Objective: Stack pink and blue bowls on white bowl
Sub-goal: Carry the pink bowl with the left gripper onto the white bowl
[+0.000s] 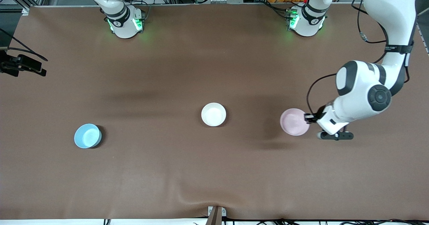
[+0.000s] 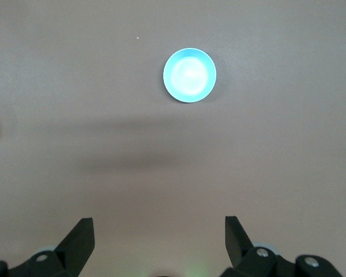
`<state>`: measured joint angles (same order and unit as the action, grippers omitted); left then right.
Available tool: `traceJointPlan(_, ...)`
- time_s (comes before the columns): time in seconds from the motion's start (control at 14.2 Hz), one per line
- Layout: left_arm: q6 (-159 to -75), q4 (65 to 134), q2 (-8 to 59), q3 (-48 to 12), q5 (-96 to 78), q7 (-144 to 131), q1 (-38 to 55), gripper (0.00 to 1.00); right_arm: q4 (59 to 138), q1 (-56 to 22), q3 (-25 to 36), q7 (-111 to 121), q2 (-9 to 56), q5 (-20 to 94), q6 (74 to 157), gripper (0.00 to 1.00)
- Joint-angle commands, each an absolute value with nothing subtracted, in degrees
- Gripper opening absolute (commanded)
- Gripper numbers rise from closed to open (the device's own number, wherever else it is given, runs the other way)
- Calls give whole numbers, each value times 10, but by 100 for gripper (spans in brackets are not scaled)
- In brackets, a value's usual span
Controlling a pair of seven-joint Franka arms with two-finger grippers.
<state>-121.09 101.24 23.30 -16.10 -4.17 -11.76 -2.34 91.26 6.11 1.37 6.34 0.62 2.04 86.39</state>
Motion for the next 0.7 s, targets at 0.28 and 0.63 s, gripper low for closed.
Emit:
traceJointPlan(0.28, -1201, 942, 264, -194, -61, -334, 101, 0, 916, 70, 8, 73, 1, 18, 867, 100)
traceJointPlan(0.63, -1256, 898, 328, -192, -57, -420, 184, 0, 917, 70, 7, 73, 2, 18, 867, 100)
